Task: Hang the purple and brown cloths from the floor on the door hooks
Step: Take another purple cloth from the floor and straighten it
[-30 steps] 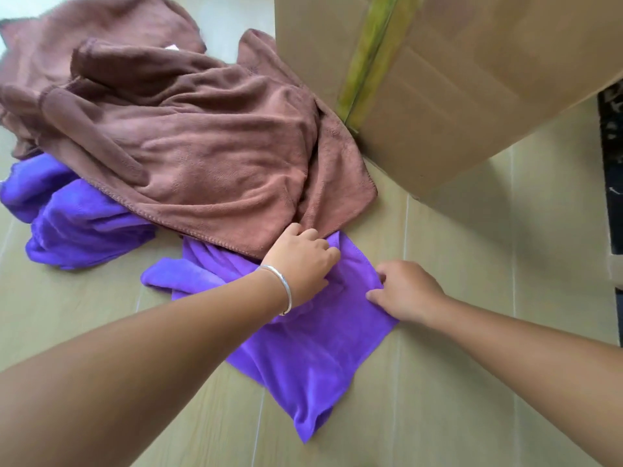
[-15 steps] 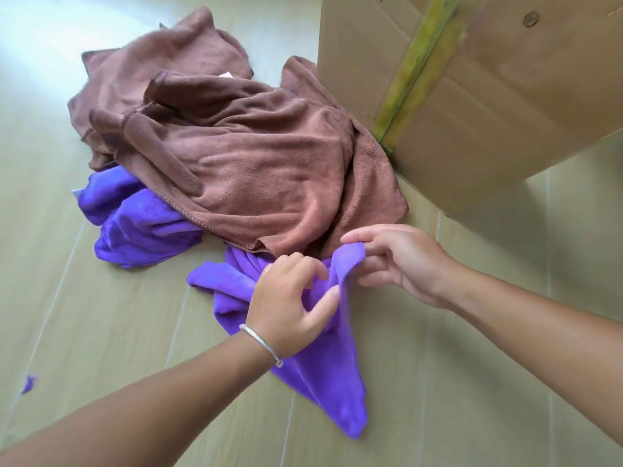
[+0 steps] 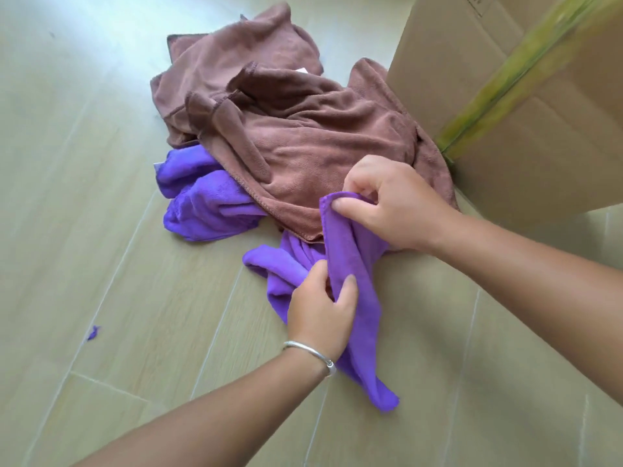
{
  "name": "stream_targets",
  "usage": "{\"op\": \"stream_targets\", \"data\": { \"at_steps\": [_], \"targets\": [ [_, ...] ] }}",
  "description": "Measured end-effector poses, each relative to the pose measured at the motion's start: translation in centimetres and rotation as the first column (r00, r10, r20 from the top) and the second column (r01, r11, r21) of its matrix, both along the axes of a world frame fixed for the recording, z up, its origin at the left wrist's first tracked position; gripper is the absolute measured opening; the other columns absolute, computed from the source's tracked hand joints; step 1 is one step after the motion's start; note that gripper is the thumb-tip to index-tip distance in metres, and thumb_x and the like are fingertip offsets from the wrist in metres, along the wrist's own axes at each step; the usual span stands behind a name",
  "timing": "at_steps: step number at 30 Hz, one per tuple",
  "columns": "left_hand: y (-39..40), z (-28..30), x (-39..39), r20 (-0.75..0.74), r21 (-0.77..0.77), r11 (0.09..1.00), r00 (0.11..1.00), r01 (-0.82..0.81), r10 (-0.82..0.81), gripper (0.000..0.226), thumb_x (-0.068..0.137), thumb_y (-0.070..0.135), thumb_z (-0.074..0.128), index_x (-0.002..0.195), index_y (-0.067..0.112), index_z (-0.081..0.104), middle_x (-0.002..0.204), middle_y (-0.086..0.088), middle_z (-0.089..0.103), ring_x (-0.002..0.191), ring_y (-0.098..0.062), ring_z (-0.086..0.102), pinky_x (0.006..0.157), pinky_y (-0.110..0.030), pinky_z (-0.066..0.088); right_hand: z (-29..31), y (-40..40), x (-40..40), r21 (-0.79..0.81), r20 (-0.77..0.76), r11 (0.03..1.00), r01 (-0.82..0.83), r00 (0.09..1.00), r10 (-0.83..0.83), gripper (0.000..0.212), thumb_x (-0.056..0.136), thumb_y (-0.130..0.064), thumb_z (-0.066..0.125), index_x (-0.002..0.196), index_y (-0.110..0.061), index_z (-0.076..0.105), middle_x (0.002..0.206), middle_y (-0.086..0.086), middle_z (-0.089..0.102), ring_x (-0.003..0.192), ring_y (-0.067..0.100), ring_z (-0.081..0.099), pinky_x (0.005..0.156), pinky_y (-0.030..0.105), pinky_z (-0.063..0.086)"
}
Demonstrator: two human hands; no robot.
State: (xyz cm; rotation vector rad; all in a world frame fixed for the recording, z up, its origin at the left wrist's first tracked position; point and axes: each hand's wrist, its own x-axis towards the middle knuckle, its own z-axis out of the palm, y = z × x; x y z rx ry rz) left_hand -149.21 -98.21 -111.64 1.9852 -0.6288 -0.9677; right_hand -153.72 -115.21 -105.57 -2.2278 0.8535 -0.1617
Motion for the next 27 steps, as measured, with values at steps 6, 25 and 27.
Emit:
{"op": "stream_targets", "data": {
  "at_steps": [6,25,27],
  "targets": [
    [4.5,6.1,4.8,-0.045,0.02,0.998,0.997,-0.067,0.068,0.013,0.088,0.029,0.058,0.088,0.016,0.06,0.076,-0.001,0.065,0.073,-0.021,0.06,0.068,-0.038,0.05,10.0,0.1,7.5,0.036,0.168,0.999,-0.038,0.985,0.031,0.025,0.09,-0.032,0.061,0.073,-0.017,0.054,0.058,-0.009,0.047,0.057,0.004,0.042,0.055,0.017,0.032],
    [24.2,39.8,30.8,0.341,0.145,0.928,0.898,-0.342,0.278,0.014,0.089,0.026,0.065,0.08,0.036,0.064,0.066,0.013,0.062,0.063,-0.011,0.055,0.061,-0.035,0.046,44.9,9.1,29.8,0.018,0.207,0.99,-0.141,0.969,0.134,0.012,0.086,-0.045,0.057,0.083,-0.035,0.062,0.073,-0.003,0.064,0.065,0.019,0.057,0.062,0.047,0.052],
    [26.5,42.0,33.0,0.387,0.104,0.904,0.854,-0.415,0.348,0.017,0.089,0.021,0.065,0.08,0.035,0.063,0.074,0.011,0.065,0.074,-0.017,0.06,0.067,-0.037,0.047,47.6,10.4,32.3,0.016,0.25,0.986,-0.167,0.955,0.158,0.011,0.088,-0.04,0.059,0.084,-0.03,0.063,0.072,-0.003,0.064,0.065,0.019,0.057,0.06,0.037,0.048]
  ]
}}
